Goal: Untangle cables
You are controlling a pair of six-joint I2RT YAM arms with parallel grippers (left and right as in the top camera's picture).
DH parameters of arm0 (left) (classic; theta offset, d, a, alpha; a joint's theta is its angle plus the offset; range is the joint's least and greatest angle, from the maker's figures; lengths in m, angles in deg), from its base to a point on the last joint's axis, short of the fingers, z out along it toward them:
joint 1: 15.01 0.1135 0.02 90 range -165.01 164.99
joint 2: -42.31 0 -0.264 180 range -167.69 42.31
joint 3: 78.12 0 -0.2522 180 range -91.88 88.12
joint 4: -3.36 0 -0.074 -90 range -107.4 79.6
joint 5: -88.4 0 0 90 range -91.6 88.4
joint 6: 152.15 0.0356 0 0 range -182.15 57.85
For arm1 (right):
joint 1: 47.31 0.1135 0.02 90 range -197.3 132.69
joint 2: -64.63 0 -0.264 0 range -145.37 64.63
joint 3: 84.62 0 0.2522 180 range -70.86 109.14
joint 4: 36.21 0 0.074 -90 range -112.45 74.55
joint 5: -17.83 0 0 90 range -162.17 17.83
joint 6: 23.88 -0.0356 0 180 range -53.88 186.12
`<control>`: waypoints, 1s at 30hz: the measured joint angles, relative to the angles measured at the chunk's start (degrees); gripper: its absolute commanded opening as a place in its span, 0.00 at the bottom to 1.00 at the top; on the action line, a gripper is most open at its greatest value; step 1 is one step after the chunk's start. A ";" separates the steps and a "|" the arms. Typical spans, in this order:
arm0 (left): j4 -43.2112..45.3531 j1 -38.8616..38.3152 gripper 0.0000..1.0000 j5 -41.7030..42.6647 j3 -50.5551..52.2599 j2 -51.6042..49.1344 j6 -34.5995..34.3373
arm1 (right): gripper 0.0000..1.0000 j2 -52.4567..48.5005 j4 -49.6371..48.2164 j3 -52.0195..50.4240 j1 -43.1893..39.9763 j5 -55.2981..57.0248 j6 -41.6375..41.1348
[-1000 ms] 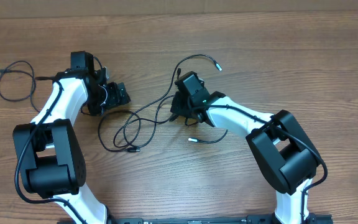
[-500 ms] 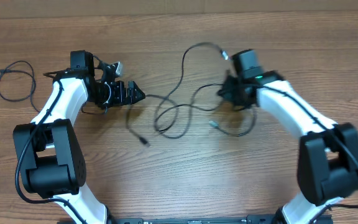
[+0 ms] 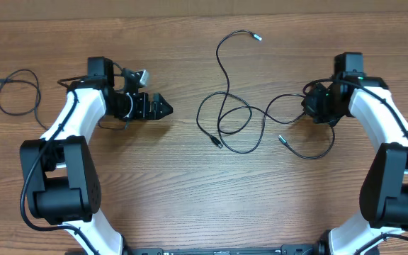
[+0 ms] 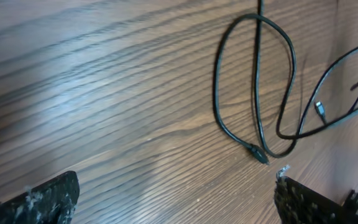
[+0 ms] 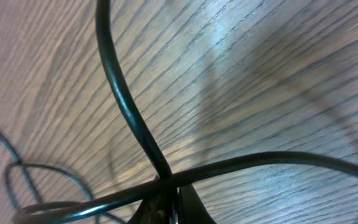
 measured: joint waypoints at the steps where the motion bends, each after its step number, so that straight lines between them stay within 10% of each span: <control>1: 0.11 -0.50 1.00 0.00 0.00 0.00 0.00 | 0.04 0.00 0.31 0.11 -0.26 -0.98 0.04; 8: 0.26 -3.28 0.94 -1.29 0.02 0.02 0.00 | 0.04 0.00 4.50 0.17 -0.04 -4.52 0.33; 17: 0.83 -5.46 0.04 -1.97 0.15 0.02 0.81 | 0.04 0.00 12.39 0.20 1.27 -5.42 1.14; 30: 0.94 -11.54 0.04 -2.99 0.22 0.00 1.90 | 0.04 0.02 12.87 0.20 6.54 -7.85 3.21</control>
